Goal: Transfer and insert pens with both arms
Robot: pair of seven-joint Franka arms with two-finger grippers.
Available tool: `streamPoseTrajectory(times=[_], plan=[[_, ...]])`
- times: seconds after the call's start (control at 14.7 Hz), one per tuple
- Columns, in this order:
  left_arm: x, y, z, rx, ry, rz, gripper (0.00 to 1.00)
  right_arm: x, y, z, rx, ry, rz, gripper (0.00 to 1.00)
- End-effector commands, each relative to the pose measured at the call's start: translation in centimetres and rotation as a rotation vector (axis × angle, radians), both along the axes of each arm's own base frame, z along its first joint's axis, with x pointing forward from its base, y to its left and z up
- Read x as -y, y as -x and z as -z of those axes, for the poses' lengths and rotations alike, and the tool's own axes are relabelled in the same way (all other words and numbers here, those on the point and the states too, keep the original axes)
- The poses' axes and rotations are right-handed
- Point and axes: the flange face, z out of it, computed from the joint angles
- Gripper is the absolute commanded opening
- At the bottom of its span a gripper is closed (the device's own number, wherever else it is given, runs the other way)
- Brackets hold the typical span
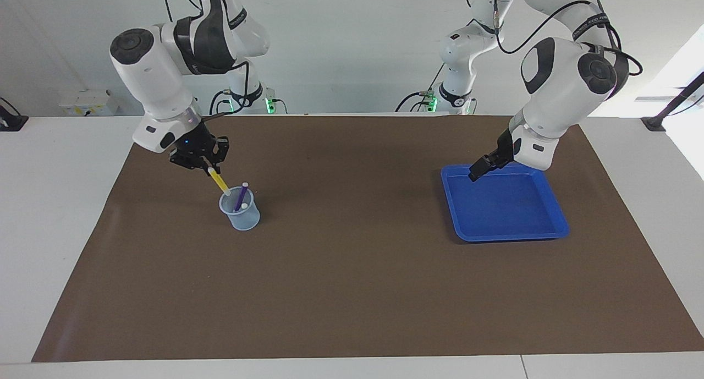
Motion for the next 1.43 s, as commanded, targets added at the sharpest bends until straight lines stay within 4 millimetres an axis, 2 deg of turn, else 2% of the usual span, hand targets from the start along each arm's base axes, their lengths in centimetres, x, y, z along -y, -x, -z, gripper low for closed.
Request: streamPoseTrajectory(times=[0.0,0.07,0.14,0.2,0.27,0.41,0.48,0.61,0.82,0.89,1.02,1.16,1.23,1.3,1.36], plan=[[-0.2,0.7,-2.7,-0.007,-0.062,0.132,1.0,-0.1,0.8,1.8,0.019,0.016,-0.022,0.0],[-0.5,1.0,-3.6,-0.02,-0.068,0.173,1.0,-0.3,1.0,2.1,0.016,0.016,-0.024,0.0],[-0.8,1.2,-4.7,-0.026,-0.079,0.209,1.0,-0.3,0.9,1.9,0.016,0.016,-0.026,0.38],[-1.3,1.2,-5.7,-0.031,-0.09,0.238,1.0,-0.2,0.8,1.7,0.013,0.016,-0.023,0.81],[-1.6,1.4,-6.1,-0.043,-0.102,0.267,1.0,0.2,0.7,1.4,0.016,0.013,-0.016,1.0],[-1.6,1.9,-6.4,-0.066,-0.13,0.31,1.0,0.7,0.1,-0.7,0.025,0.012,-0.005,1.0],[-1.3,2.2,-7.5,-0.068,-0.135,0.343,1.0,1.1,0.0,-2.1,0.019,0.011,0.001,1.0],[-2.2,2.5,-9.2,-0.081,-0.131,0.389,1.0,1.9,0.1,-5.2,0.013,0.009,0.013,1.0],[-3.0,4.7,-12.8,-0.024,-0.109,0.504,1.0,1.7,0.4,-9.0,-0.032,0.008,0.014,1.0],[-3.2,5.0,-12.3,-0.024,-0.081,0.504,1.0,1.7,0.5,-10.7,-0.043,0.018,0.017,1.0],[-3.2,4.5,-11.6,0.042,-0.044,0.482,1.0,3.0,0.3,-12.7,-0.031,0.067,0.039,1.0],[-2.5,4.5,-11.2,0.063,-0.05,0.468,1.0,4.3,-0.9,-12.9,-0.046,0.088,0.056,1.0],[-2.2,4.6,-11.2,0.065,-0.05,0.471,1.0,3.9,-0.6,-14.0,-0.06,0.09,0.055,1.0],[-2.0,4.7,-11.2,0.06,-0.051,0.474,1.0,4.7,-0.4,-15.1,-0.056,0.091,0.076,1.0],[-1.9,4.8,-11.2,0.057,-0.057,0.478,1.0,4.8,-0.3,-14.6,-0.059,0.1,0.082,1.0]])
